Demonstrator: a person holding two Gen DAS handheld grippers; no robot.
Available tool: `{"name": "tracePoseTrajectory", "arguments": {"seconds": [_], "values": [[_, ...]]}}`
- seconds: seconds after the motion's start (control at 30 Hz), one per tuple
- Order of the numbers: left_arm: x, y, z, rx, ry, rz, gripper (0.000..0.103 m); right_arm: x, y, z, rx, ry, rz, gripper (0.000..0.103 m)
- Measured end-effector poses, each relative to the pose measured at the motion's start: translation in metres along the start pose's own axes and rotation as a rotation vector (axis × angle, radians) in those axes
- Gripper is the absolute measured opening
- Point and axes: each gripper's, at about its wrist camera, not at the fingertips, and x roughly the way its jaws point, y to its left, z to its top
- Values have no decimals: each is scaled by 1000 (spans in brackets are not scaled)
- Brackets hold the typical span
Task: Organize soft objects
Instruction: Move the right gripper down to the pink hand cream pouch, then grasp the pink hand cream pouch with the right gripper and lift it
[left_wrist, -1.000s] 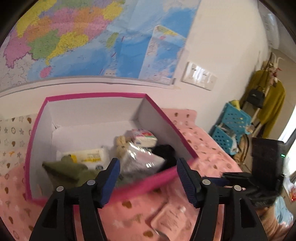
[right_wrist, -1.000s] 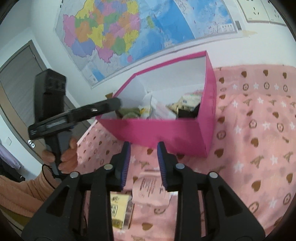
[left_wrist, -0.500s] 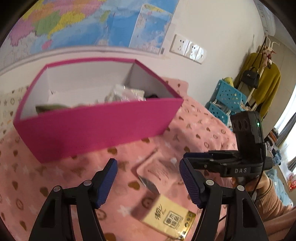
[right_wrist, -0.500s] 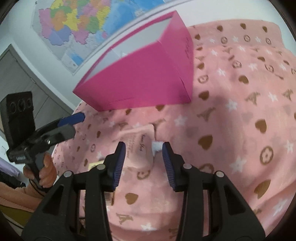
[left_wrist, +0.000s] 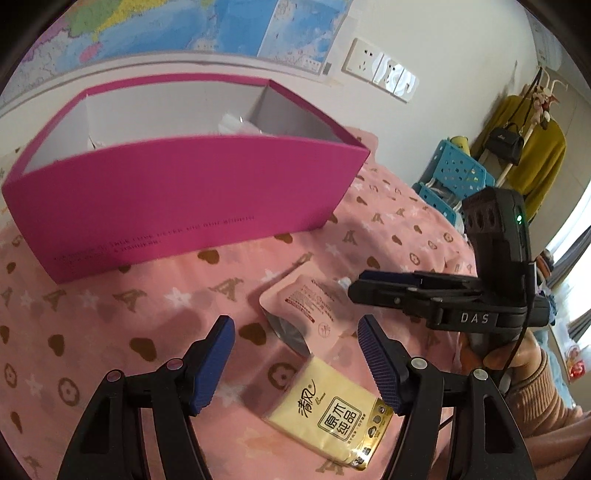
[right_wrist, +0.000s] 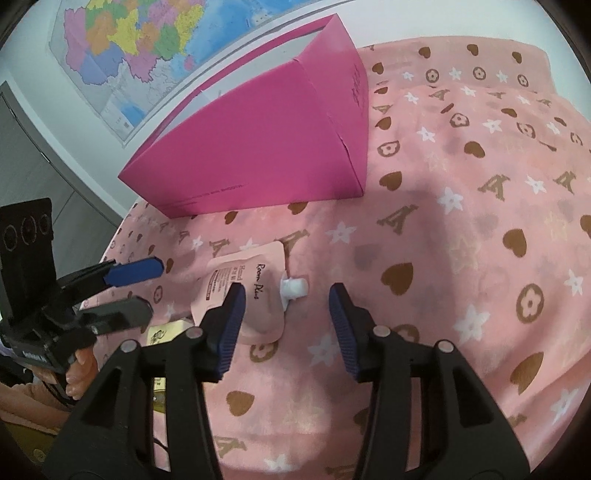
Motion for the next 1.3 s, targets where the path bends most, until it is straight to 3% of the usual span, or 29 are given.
{"name": "tracePoseTrajectory", "arguments": {"seconds": [0.23,0.6,0.93,1.3], "values": [[15,3,-5,-24,45,-45,67,1,1,1,-16,-8,-18,49],[30,-3,-5,-19,89,-97,39,13,15,4,-103,11,-12,49],[39,3,-1,-72,112,-139,38,12,16,1,-102,-2,-23,46],[33,2,-2,-66,102,-131,38,-5,21,0,-87,-50,10,44]]}}
